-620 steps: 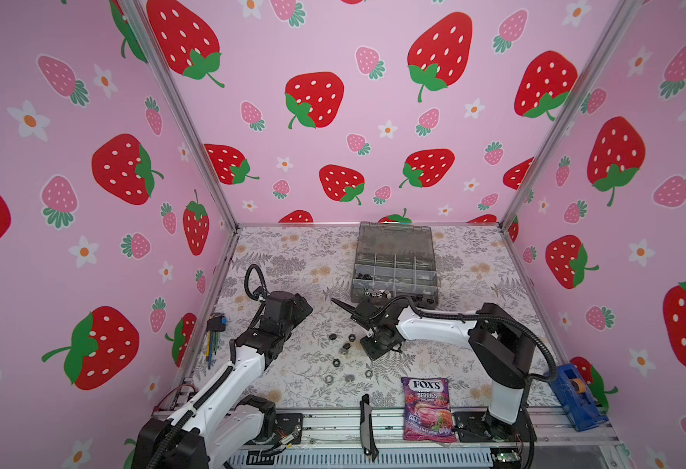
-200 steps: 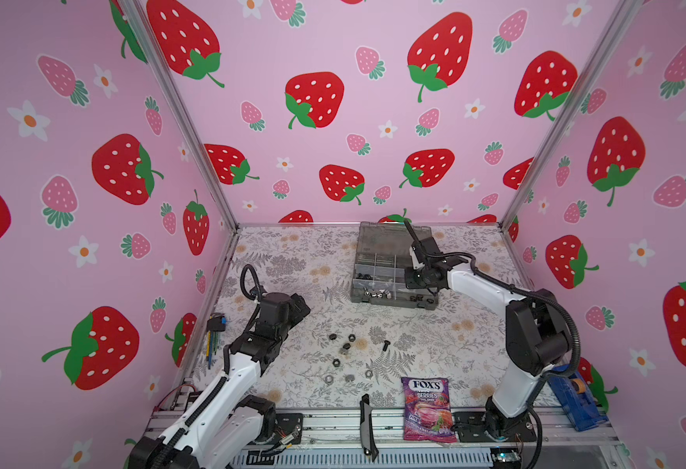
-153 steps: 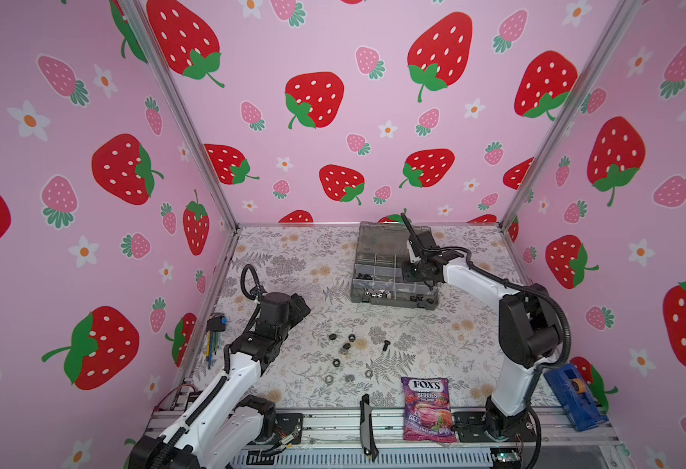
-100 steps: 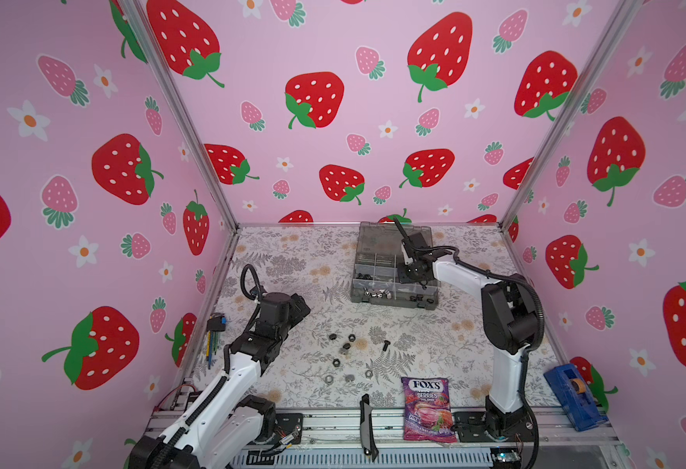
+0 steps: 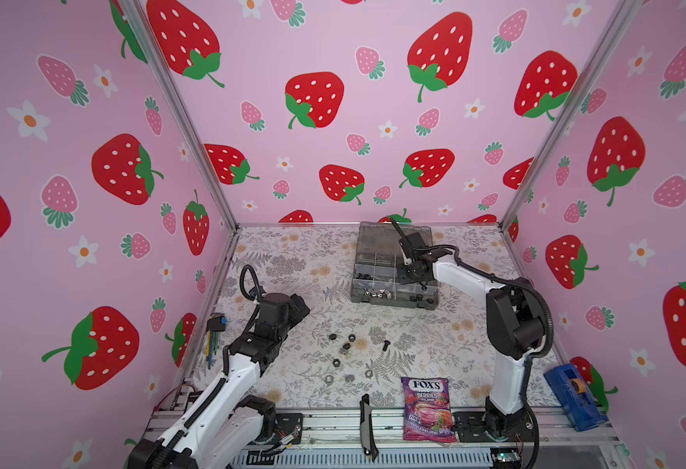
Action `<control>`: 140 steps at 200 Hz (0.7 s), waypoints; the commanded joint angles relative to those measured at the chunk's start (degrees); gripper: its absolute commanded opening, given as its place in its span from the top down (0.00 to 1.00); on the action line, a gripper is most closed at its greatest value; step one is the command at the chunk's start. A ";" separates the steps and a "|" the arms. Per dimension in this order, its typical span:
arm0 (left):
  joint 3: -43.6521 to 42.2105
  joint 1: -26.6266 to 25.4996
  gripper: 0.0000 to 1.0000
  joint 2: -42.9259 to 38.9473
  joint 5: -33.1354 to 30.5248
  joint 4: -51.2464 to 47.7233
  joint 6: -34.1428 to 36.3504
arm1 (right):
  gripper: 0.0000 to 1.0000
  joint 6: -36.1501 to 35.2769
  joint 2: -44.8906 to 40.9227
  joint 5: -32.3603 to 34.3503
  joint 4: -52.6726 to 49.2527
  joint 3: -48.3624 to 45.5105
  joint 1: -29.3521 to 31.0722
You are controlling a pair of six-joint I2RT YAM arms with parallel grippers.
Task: Sort the screws and nuts into containers
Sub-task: 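Move the right gripper back to the pile and grasp a black hex nut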
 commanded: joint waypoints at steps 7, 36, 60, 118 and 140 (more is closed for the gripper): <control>0.11 0.30 0.01 -0.73 -1.64 -0.86 0.54 | 0.52 3.85 -8.94 4.50 -3.27 -4.11 4.62; 0.12 0.31 0.01 -0.47 -1.54 -0.60 0.26 | 0.49 9.37 -13.40 4.34 -5.10 -10.44 9.30; 0.11 0.30 0.01 -0.04 -1.39 -0.43 -0.09 | 0.45 13.86 -14.68 2.66 -6.18 -14.75 13.48; 0.06 0.31 0.01 0.41 -0.62 -0.24 -0.58 | 0.32 18.86 -11.84 -3.26 -3.82 -20.05 20.73; -0.07 0.31 0.01 0.15 -0.61 -0.39 -0.54 | 0.30 18.57 -9.71 -3.95 -3.86 -20.05 22.01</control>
